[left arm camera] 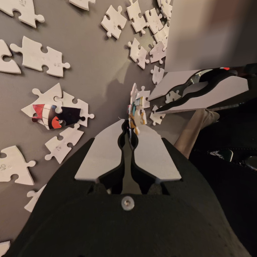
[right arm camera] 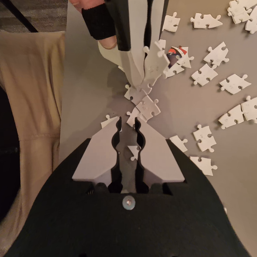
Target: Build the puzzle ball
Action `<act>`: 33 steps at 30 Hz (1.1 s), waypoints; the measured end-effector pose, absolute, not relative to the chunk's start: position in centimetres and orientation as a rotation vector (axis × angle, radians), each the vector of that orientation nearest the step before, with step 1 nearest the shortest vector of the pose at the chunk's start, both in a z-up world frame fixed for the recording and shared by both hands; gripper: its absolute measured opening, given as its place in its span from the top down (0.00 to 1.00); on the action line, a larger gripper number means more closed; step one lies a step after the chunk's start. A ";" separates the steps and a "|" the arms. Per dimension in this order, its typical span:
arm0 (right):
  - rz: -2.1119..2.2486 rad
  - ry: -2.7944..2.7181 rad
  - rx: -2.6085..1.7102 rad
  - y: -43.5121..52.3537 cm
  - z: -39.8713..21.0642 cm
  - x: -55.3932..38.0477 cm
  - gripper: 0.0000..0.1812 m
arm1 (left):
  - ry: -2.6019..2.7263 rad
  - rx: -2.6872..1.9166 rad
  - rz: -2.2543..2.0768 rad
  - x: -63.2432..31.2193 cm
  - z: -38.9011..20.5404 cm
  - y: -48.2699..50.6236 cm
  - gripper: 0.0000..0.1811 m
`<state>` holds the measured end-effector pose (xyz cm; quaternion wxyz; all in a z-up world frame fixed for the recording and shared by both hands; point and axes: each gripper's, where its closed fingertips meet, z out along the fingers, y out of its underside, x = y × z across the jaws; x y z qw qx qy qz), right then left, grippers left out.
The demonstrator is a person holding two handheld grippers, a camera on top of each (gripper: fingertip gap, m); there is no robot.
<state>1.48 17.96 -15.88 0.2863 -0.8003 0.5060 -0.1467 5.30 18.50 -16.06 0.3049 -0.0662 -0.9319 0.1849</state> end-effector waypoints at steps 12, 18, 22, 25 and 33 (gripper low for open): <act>-0.446 1.364 -2.157 17.7 -16.9 2.5 0.91 | -2.451 -0.139 0.461 5.1 -16.2 18.5 0.98; -0.418 1.385 -2.092 17.6 -17.0 2.6 0.92 | -2.443 -0.116 0.465 5.2 -16.2 18.6 0.98; -0.416 1.387 -2.104 17.6 -17.0 2.6 0.91 | -2.437 -0.109 0.468 5.1 -16.2 18.6 0.98; -0.396 1.389 -2.107 17.6 -17.0 2.6 0.91 | -2.434 -0.106 0.465 5.1 -16.1 18.6 0.98; -0.293 1.390 -2.156 17.6 -17.1 2.5 0.91 | -2.439 -0.093 0.462 5.0 -16.2 18.7 0.97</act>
